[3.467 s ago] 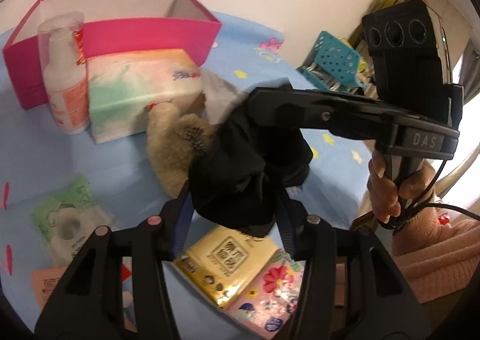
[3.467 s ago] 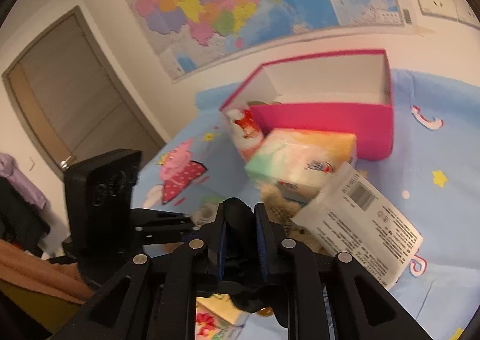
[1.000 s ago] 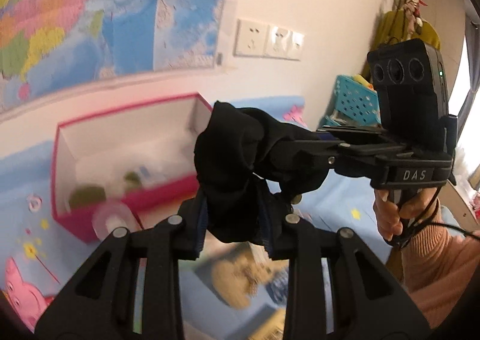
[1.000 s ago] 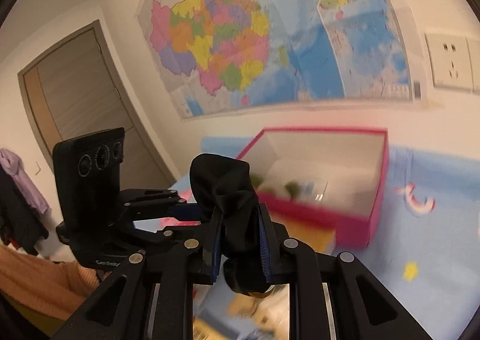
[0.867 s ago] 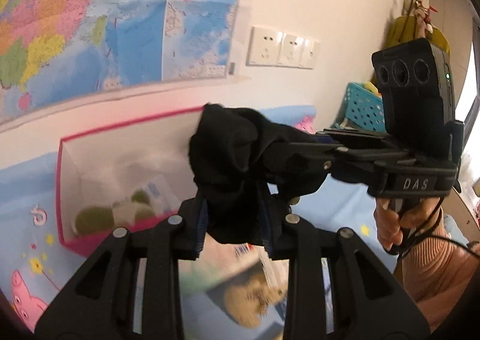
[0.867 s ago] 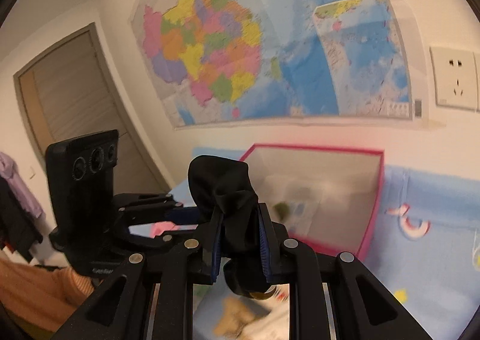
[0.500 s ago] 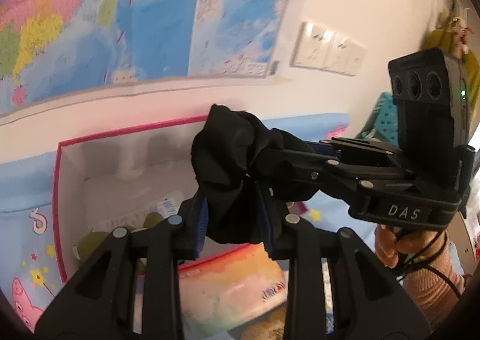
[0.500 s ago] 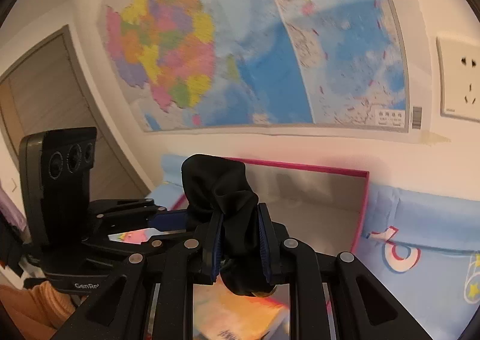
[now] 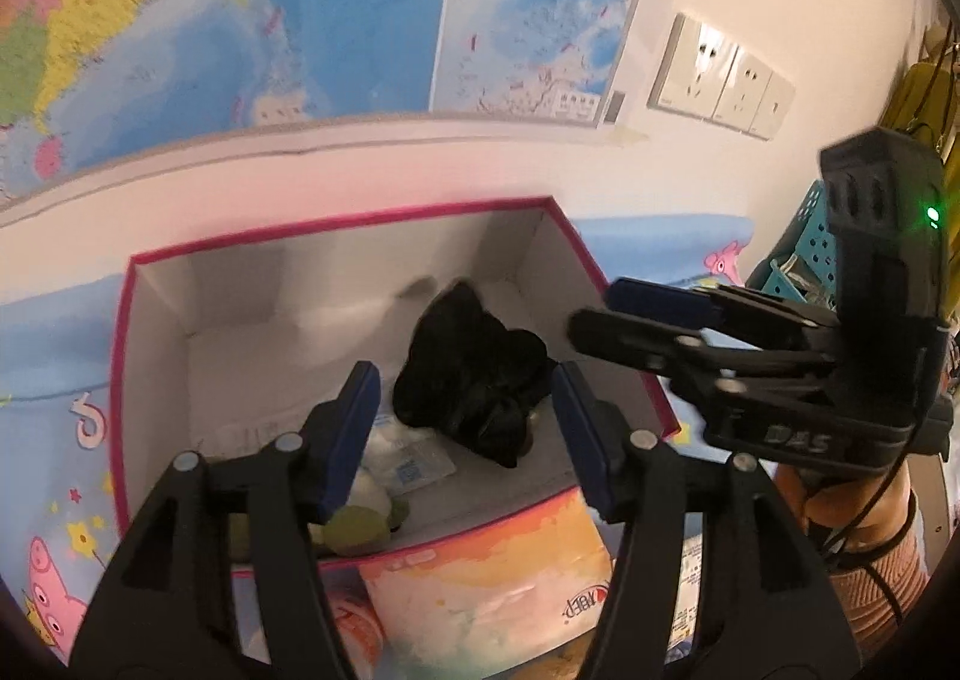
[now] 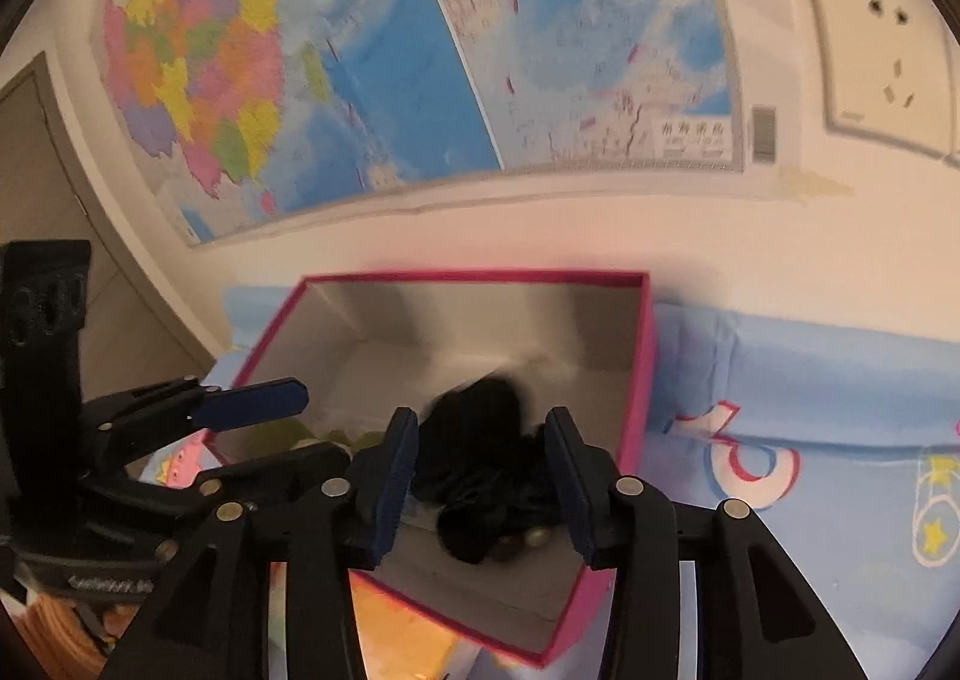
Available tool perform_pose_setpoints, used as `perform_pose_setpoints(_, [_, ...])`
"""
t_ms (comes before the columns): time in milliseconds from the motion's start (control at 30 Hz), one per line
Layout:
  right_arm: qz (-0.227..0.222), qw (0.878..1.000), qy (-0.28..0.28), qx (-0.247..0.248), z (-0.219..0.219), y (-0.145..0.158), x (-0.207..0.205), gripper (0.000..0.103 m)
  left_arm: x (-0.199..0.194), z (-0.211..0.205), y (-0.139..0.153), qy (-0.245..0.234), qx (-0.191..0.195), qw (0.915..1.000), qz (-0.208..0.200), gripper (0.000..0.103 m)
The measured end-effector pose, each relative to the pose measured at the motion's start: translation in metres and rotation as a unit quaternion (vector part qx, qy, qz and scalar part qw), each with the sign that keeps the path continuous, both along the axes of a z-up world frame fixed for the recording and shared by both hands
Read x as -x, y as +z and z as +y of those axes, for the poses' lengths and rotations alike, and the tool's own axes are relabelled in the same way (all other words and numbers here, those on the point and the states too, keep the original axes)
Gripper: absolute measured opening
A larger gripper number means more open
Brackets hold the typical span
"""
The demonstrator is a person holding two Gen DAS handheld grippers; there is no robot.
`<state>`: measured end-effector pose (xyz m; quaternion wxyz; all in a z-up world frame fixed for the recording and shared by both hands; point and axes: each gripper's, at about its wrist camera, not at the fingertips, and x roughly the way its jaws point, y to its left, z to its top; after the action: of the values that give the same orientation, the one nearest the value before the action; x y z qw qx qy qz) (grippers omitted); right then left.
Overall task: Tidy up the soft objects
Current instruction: 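Grasp the white wet-wipe pack beside the teddy bear with the right gripper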
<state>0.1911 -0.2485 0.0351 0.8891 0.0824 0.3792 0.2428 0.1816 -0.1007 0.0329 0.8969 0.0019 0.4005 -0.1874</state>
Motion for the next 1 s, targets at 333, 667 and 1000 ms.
perform_pose_setpoints(333, [0.013, 0.997, 0.015, -0.075, -0.056, -0.018, 0.097, 0.073, 0.089, 0.034, 0.018, -0.059, 0.043, 0.9948, -0.072, 0.061])
perform_pose_setpoints(667, [0.141, 0.975, -0.049, -0.167, -0.107, -0.098, 0.173, 0.073, 0.145, 0.031, -0.026, -0.119, 0.046, 0.9915, -0.025, 0.061])
perform_pose_setpoints(1000, [0.147, 0.972, -0.035, -0.178, -0.093, -0.113, 0.179, 0.073, 0.135, -0.003, -0.069, -0.154, 0.052, 0.9852, 0.054, 0.061])
